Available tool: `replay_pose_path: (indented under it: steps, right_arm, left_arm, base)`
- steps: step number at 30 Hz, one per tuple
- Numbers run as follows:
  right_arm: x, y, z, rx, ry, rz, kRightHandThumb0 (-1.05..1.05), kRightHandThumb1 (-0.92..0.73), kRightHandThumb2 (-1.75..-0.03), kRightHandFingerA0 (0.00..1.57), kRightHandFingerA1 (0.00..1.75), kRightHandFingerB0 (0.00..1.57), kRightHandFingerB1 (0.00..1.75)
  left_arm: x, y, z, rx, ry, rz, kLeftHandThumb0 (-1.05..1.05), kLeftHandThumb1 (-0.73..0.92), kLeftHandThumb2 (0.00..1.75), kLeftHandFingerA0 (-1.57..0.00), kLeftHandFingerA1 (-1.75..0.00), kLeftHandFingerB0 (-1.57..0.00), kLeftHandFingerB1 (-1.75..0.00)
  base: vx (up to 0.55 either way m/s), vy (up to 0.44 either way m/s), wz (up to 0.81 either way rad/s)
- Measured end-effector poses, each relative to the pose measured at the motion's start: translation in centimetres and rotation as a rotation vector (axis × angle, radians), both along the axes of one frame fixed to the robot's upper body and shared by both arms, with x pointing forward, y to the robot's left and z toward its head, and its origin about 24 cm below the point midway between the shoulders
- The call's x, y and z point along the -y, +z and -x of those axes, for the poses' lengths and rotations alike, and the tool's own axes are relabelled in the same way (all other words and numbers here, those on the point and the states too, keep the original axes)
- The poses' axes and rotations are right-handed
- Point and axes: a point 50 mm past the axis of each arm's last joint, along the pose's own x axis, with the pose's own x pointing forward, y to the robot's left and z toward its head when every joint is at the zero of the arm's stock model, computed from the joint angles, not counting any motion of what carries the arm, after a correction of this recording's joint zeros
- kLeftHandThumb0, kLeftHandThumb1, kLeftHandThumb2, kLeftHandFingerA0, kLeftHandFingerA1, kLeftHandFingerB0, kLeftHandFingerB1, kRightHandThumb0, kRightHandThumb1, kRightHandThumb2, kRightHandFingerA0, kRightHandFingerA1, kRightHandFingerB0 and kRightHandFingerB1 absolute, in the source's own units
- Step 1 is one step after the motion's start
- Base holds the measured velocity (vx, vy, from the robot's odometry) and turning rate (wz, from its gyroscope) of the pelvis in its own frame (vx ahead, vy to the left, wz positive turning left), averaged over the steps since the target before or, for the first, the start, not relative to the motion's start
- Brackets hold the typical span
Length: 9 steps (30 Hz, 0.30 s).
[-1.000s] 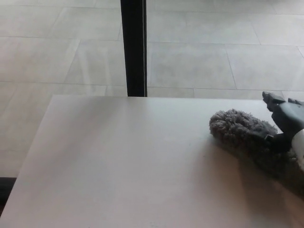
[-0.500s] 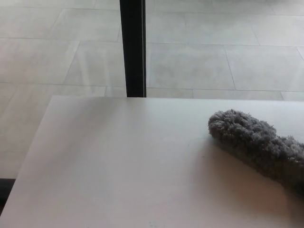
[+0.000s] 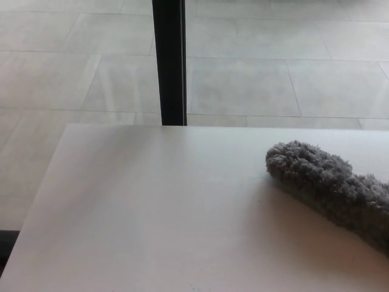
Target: The robot uses its right hand to pick up the duster kept in the middle of the desk and use it to wipe the desk by swiping its surface twice
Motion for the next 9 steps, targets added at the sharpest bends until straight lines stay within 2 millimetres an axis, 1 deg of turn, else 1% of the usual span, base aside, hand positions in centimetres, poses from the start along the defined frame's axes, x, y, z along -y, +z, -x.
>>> replay_pose_path:
  steps: [1,2,3,4,5,6,7,8,9]
  right_arm:
    - [0.3,-0.3,0.6,0.002,-0.021,-0.013,-0.87,-0.60,-0.99,0.00,0.37,0.05,0.34]
    - [1.0,-1.0,2.0,0.005,-0.072,-0.045,-0.92,-0.61,-1.01,0.00,0.36,0.05,0.29]
    - [1.4,-1.6,2.9,0.007,-0.106,-0.066,-0.92,-0.62,-1.04,0.00,0.40,0.02,0.34]
    - [1.8,-2.2,4.0,0.010,-0.144,-0.089,-0.92,-0.62,-1.04,0.00,0.40,0.02,0.34]
    - [2.2,-2.9,5.3,0.017,-0.191,-0.117,-0.93,-0.62,-1.06,0.00,0.41,0.01,0.34]
    - [2.4,-3.4,6.1,0.024,-0.220,-0.134,-0.93,-0.63,-1.04,0.00,0.47,0.00,0.40]
    - [2.6,-4.0,7.2,0.030,-0.255,-0.156,-0.93,-0.63,-1.04,0.00,0.47,0.00,0.40]
    - [2.7,-4.6,8.3,0.041,-0.293,-0.178,-0.99,-0.66,-1.08,0.00,0.45,0.00,0.35]
    - [2.7,-4.9,8.7,0.045,-0.308,-0.187,-0.99,-0.66,-1.08,0.00,0.45,0.00,0.35]
  left_arm:
    - [0.0,0.0,0.0,-0.001,0.001,0.000,-0.89,0.91,0.82,-0.28,-0.57,-0.21,-0.41]
    - [0.0,0.0,0.1,-0.003,0.002,0.000,-0.88,0.91,0.81,-0.27,-0.57,-0.21,-0.42]
    - [0.0,0.0,0.1,-0.005,0.003,0.000,-0.93,0.84,0.92,-0.29,-0.59,-0.21,-0.45]
    - [0.0,-0.1,0.2,-0.008,0.005,0.000,-0.93,0.84,0.92,-0.29,-0.59,-0.21,-0.45]
    - [0.0,-0.1,0.3,-0.012,0.006,-0.001,-0.86,0.92,0.81,-0.29,-0.57,-0.22,-0.40]
    - [0.0,-0.1,0.3,-0.014,0.007,-0.001,-0.86,0.92,0.81,-0.28,-0.58,-0.20,-0.42]
    - [0.0,-0.2,0.3,-0.017,0.008,-0.001,-0.86,0.92,0.81,-0.28,-0.58,-0.20,-0.42]
    - [0.0,-0.2,0.4,-0.021,0.010,-0.001,-0.86,0.92,0.78,-0.32,-0.59,-0.25,-0.41]
    - [0.0,-0.2,0.4,-0.022,0.011,-0.001,-0.86,0.92,0.78,-0.32,-0.59,-0.25,-0.41]
  base:
    - [0.00,0.000,0.00]
    - [0.00,0.000,0.00]
    - [0.00,0.000,0.00]
    - [0.00,0.000,0.00]
    - [0.00,0.000,0.00]
    - [0.00,0.000,0.00]
    - [0.00,0.000,0.00]
    - [0.00,0.000,0.00]
    - [0.00,0.000,0.00]
